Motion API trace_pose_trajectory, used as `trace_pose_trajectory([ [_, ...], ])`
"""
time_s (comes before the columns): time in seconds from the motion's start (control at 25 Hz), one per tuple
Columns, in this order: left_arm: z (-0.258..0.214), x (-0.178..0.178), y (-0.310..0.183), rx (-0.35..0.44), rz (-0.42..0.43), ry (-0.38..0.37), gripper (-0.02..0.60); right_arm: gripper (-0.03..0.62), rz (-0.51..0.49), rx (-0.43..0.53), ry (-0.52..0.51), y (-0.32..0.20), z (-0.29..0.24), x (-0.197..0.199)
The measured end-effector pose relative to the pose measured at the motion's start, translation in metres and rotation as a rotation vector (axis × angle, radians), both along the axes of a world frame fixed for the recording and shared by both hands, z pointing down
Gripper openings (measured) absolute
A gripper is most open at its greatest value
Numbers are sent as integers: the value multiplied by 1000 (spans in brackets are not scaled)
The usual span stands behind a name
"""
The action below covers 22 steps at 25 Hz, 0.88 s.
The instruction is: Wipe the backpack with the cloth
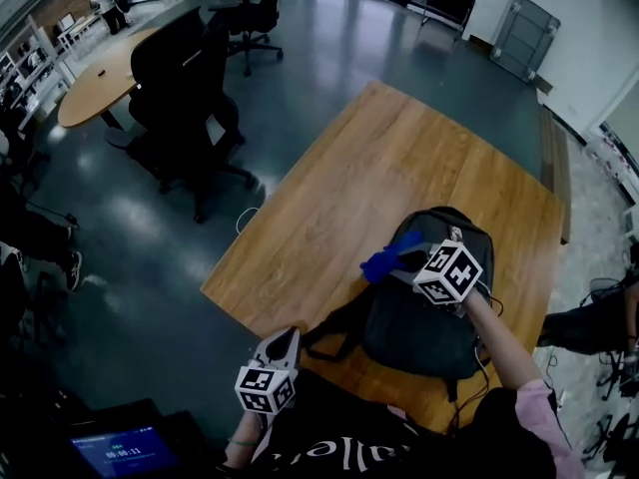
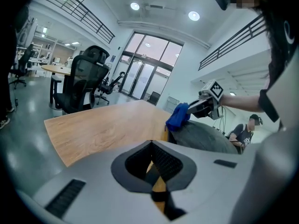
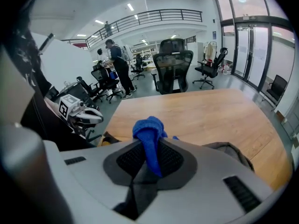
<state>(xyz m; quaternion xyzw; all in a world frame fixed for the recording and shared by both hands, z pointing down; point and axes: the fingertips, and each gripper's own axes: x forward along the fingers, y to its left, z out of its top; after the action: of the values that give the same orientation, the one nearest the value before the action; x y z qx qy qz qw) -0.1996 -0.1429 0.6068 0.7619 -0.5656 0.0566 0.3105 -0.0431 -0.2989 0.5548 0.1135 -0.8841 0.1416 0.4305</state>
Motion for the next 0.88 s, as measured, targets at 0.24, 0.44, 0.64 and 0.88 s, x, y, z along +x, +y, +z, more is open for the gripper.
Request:
trace_pose_trajectory([
  [0.24, 9, -2, 0, 18, 54, -6, 0, 55, -44, -8, -45, 78, 1, -31],
  [0.44, 16, -4, -8, 29, 81, -5, 0, 55, -18, -49, -98, 134, 14, -47],
  [0.64, 4, 4, 1, 38, 104, -2, 0, 55, 57, -124, -168, 199, 14, -51],
  [0.88, 1, 16, -4, 42, 91, -9, 0, 55, 106, -147, -223, 214, 5, -31],
])
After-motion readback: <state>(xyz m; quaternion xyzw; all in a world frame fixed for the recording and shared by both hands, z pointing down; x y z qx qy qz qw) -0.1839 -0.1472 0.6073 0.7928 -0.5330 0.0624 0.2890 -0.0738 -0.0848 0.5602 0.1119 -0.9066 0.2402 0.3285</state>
